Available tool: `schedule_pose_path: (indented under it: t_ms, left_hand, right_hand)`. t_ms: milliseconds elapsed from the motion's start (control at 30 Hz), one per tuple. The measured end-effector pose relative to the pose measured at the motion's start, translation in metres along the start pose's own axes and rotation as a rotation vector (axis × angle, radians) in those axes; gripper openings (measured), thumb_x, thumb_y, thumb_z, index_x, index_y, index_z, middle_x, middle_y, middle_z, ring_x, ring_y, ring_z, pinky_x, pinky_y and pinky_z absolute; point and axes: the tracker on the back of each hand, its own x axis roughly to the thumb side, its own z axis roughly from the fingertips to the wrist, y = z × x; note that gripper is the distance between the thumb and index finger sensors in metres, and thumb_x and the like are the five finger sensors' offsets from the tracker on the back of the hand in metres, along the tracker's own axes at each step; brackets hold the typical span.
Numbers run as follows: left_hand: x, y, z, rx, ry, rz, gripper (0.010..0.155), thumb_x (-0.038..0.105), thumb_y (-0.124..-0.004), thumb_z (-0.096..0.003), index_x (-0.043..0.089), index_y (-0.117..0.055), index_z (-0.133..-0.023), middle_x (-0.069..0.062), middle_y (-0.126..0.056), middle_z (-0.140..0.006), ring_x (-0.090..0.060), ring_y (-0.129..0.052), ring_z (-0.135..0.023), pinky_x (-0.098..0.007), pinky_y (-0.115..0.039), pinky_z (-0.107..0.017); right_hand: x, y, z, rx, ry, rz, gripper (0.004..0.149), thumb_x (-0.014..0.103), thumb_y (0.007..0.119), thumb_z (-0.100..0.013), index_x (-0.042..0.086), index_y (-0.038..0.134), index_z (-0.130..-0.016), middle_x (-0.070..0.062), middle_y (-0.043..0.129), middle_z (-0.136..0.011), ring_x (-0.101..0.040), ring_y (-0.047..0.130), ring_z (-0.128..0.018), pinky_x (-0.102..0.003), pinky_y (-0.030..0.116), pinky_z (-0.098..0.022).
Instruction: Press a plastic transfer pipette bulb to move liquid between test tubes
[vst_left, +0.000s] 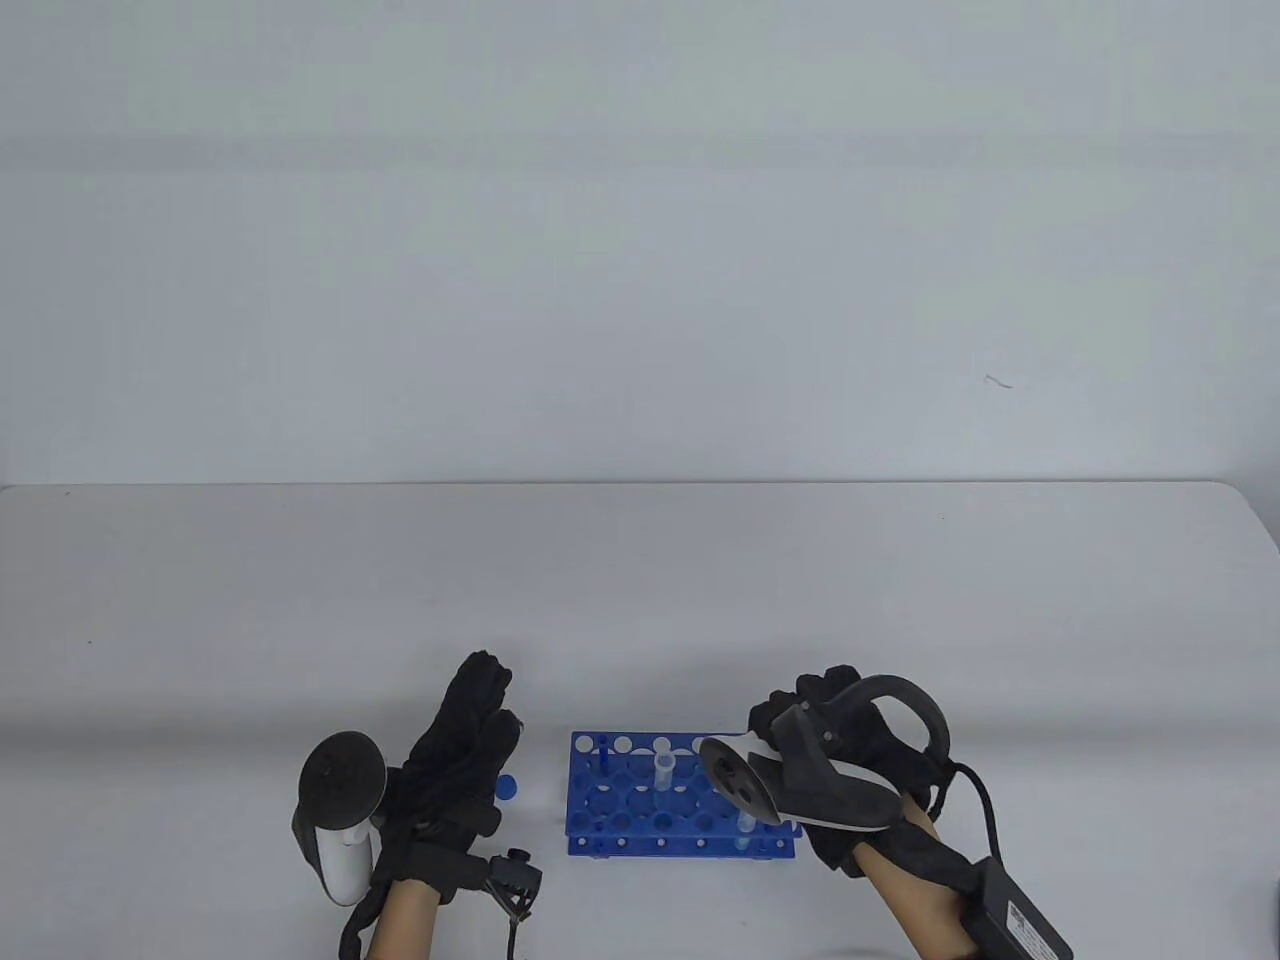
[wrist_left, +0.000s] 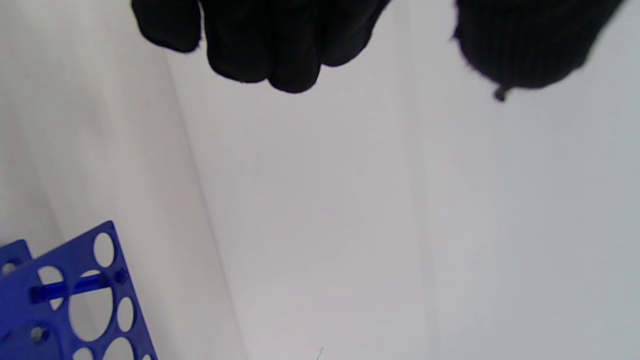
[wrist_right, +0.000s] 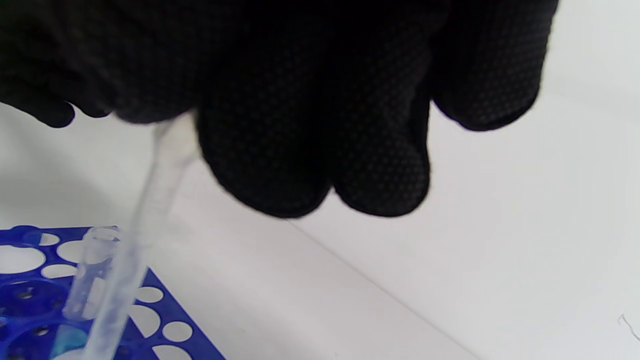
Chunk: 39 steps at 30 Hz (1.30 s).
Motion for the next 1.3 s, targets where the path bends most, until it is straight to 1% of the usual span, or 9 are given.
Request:
schedule_pose_path:
  t_ms: [167,333,400,533,567,667,800,1033,1300]
  left_hand:
    - [0.000,0.000,0.000,0.000,0.000,0.001,0.093,0.070,-0.065,-0.0382,0.026,-0.039,-0.116,-0.004,-0.052,-0.122,-0.029,-0.052,-0.111,-0.055,-0.047,-0.084]
    - [0.000,0.000,0.000,-0.001,0.001,0.001,0.093,0.070,-0.065,-0.0382,0.026,-0.039,-0.116,-0.004,-0.052,-0.123,-0.029,-0.052,-0.111,-0.055,-0.047,-0.085]
    - [0.000,0.000,0.000,-0.002,0.000,0.002,0.093,0.070,-0.065,-0.0382,0.026,-0.039,-0.116,-0.004,-0.052,-0.123,-0.029,-0.052,-0.111,-0.055,-0.047,-0.084]
    - [0.000,0.000,0.000,-0.002,-0.001,0.002,0.093,0.070,-0.065,-0.0382,0.026,-0.039,-0.116,-0.004,-0.052,-0.123,-0.029,-0.052,-0.112,-0.055,-0.047,-0.085]
    - [0.000,0.000,0.000,-0.002,-0.001,0.002,0.093,0.070,-0.065,-0.0382,0.026,-0.039,-0.116,-0.004,-0.052,-0.123,-0.029,-0.052,-0.111,-0.055,-0.047,-0.085]
    - [0.000,0.000,0.000,-0.002,-0.001,-0.001,0.093,0.070,-0.065,-0.0382,0.026,-0.039,-0.116,-0.004,-0.052,-0.123,-0.029,-0.052,-0.111,-0.055,-0.047,-0.084]
    - [0.000,0.000,0.000,-0.001,0.000,-0.002,0.093,0.070,-0.065,-0.0381,0.026,-0.039,-0.116,-0.004,-0.052,-0.122,-0.029,-0.052,-0.111,-0.055,-0.047,-0.084]
    - [0.000,0.000,0.000,-0.004,-0.003,0.004,0.093,0.071,-0.065,-0.0382,0.026,-0.039,-0.116,-0.004,-0.052,-0.123,-0.029,-0.052,-0.111,-0.055,-0.047,-0.084]
    - [0.000,-0.001,0.000,-0.008,-0.007,0.012,0.093,0.071,-0.065,-0.0384,0.026,-0.039,-0.116,-0.004,-0.052,-0.123,-0.029,-0.052,-0.112,-0.055,-0.047,-0.084]
  right_hand:
    - [-0.004,-0.001,0.000,0.020,0.017,-0.035,0.040,0.042,0.086,-0.022,0.025,0.099,-0.056,0.009,0.111,-0.039,-0.014,0.108,-0.039,-0.046,0.084,-0.048]
    - [-0.017,-0.007,0.002,0.075,0.050,-0.120,0.044,0.042,0.085,-0.025,0.023,0.096,-0.063,0.007,0.109,-0.046,-0.016,0.107,-0.044,-0.048,0.082,-0.050]
    - [-0.023,-0.012,0.003,0.099,0.056,-0.132,0.047,0.041,0.086,-0.025,0.022,0.094,-0.068,0.006,0.109,-0.050,-0.018,0.106,-0.047,-0.049,0.080,-0.052]
    - [-0.032,-0.031,0.004,0.105,0.064,-0.107,0.048,0.039,0.086,-0.026,0.022,0.093,-0.071,0.006,0.107,-0.054,-0.018,0.105,-0.051,-0.050,0.079,-0.053]
    - [-0.033,-0.034,0.004,0.104,0.067,-0.110,0.048,0.039,0.087,-0.026,0.023,0.092,-0.071,0.006,0.107,-0.054,-0.018,0.104,-0.051,-0.050,0.079,-0.053]
    - [-0.038,-0.053,0.001,0.052,0.084,-0.148,0.048,0.038,0.087,-0.027,0.022,0.091,-0.073,0.006,0.106,-0.056,-0.019,0.104,-0.053,-0.050,0.078,-0.054]
    - [-0.033,-0.065,-0.007,-0.012,0.088,-0.181,0.049,0.037,0.087,-0.028,0.022,0.090,-0.074,0.005,0.106,-0.058,-0.019,0.103,-0.054,-0.051,0.077,-0.055]
    - [-0.007,-0.060,-0.029,-0.025,0.052,-0.188,0.048,0.036,0.087,-0.028,0.022,0.090,-0.073,0.006,0.106,-0.057,-0.018,0.103,-0.053,-0.051,0.078,-0.054]
    - [0.019,-0.040,-0.051,0.035,0.024,-0.138,0.046,0.037,0.086,-0.028,0.023,0.091,-0.071,0.006,0.106,-0.054,-0.018,0.104,-0.051,-0.050,0.079,-0.054]
